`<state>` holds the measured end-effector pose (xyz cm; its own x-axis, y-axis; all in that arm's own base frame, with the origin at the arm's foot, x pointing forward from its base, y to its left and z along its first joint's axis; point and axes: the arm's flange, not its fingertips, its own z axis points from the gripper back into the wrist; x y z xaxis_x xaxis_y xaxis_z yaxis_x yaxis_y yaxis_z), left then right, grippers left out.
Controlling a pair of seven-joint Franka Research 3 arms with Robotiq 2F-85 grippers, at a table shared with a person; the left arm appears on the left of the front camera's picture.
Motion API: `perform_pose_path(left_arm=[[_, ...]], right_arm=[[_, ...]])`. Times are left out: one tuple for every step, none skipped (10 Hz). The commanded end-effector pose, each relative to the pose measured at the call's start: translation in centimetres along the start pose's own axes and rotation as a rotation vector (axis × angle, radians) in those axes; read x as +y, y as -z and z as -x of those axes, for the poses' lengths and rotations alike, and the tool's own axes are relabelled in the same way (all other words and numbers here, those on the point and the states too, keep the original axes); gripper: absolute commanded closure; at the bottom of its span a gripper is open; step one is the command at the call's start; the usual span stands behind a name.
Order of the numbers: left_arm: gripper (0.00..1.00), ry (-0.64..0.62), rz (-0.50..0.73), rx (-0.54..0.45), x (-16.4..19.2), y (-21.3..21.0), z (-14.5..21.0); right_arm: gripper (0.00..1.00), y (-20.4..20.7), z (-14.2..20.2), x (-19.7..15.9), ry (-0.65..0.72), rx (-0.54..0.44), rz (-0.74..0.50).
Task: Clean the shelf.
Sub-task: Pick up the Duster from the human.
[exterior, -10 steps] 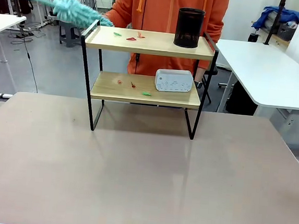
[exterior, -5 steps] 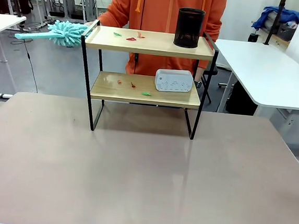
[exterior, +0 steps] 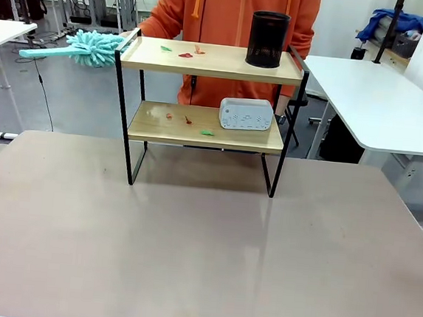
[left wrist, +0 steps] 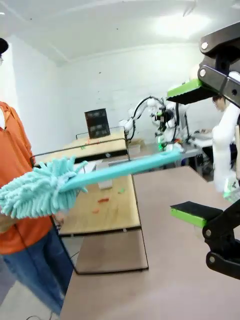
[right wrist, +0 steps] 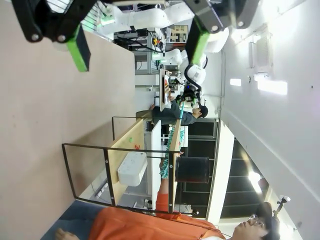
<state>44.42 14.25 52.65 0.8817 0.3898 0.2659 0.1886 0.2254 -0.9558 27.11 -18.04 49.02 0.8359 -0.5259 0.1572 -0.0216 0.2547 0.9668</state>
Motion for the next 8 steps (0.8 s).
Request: perform_pose_path(left_arm=[[0.00, -0.096, 0.037, 0.106, 0.8, 1.1, -4.0], [0.00, -0.123, 0.038, 0.173, 1.5, 2.5, -5.5], [0.00, -0.168, 0.042, 0.225, 2.3, 4.1, -6.9], [0.00, -0.199, 0.038, 0.279, 2.9, 5.6, -7.8], [0.00, -0.218, 0.038, 0.300, 3.3, 6.5, -8.1], [0.00, -0.225, 0.048, 0.300, 3.5, 7.2, -8.1], [0.00, -0.223, 0.070, 0.314, 3.6, 7.6, -8.0], [0.00, -0.231, 0.071, 0.327, 3.5, 8.0, -8.0]], right_arm=[[0.00, 0.1, -0.3, 0.2, -0.026, -0.004, -0.016], [0.00, 0.1, -0.3, 0.2, -0.026, -0.004, -0.016], [0.00, 0.1, -0.3, 0.2, -0.026, -0.004, -0.016], [0.00, 0.1, -0.3, 0.2, -0.026, -0.004, -0.016], [0.00, 0.1, -0.3, 0.2, -0.026, -0.004, -0.016], [0.00, 0.1, -0.3, 0.2, -0.026, -0.004, -0.016], [0.00, 0.1, -0.3, 0.2, -0.026, -0.004, -0.016], [0.00, 0.1, -0.3, 0.2, -0.026, -0.004, -0.016]])
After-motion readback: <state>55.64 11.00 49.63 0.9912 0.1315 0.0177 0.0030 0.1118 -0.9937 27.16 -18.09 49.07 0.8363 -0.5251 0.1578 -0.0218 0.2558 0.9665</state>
